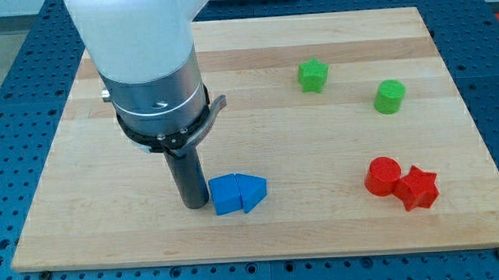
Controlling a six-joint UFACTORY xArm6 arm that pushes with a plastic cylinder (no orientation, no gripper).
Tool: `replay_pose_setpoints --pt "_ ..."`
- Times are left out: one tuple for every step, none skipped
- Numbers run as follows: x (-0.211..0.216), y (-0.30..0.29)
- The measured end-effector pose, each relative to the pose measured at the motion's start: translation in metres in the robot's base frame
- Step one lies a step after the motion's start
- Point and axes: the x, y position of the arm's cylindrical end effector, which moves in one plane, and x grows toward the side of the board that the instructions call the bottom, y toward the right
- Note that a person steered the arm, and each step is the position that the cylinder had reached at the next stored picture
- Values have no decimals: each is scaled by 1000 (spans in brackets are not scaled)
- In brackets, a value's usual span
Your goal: Place the green blocks to the top right of the board
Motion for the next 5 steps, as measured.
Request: replay_pose_setpoints --pt "0 -1" --pt "0 -7" --pt "0 -12" --pt "0 -16" --pt "0 -21"
